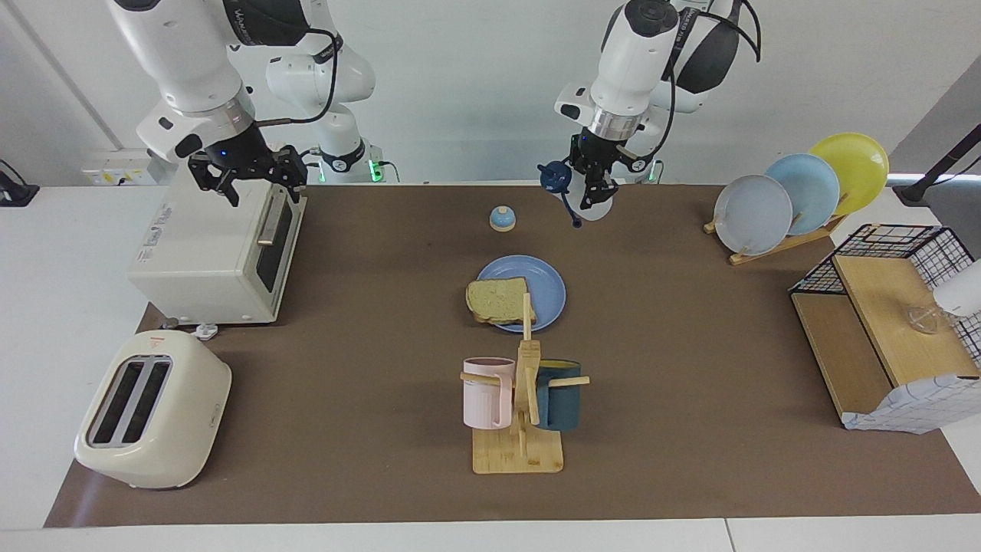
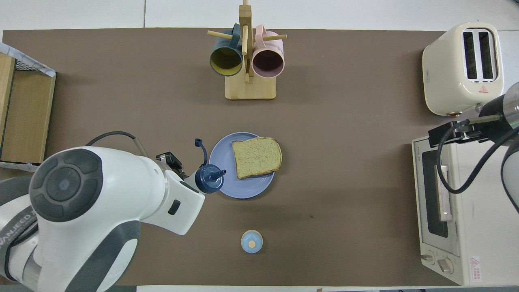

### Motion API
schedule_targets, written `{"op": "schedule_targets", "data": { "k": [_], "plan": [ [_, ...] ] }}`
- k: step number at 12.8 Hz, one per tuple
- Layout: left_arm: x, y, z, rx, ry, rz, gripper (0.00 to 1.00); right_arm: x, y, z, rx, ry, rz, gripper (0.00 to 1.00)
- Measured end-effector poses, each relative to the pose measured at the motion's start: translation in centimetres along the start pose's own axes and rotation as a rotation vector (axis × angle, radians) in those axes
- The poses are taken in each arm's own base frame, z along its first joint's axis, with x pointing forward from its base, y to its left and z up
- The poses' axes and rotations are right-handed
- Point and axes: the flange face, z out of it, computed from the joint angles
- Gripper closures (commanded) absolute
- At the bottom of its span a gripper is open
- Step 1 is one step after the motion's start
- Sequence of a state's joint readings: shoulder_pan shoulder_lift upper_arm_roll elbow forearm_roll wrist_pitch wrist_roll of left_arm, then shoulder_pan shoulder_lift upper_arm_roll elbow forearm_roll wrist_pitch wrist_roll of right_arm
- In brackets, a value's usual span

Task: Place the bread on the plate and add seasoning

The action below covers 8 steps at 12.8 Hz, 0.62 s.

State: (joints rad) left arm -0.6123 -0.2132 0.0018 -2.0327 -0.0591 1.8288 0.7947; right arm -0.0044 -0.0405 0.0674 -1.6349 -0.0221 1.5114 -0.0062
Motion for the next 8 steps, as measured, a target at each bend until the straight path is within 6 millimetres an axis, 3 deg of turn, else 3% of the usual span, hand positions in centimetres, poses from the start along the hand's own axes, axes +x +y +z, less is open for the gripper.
{"op": "schedule_targets", "data": {
  "k": [4,8],
  "plan": [
    [2.1,2.8,0.4,0.074,-0.109,0.061,1.00,0.4,1.5,0.6,0.004,-0.010,-0.014,0.00],
    [4.2,6.2,-0.3,0.159,-0.242,0.153,1.00,0.4,1.5,1.0,0.004,-0.017,-0.016,0.00]
  ]
}}
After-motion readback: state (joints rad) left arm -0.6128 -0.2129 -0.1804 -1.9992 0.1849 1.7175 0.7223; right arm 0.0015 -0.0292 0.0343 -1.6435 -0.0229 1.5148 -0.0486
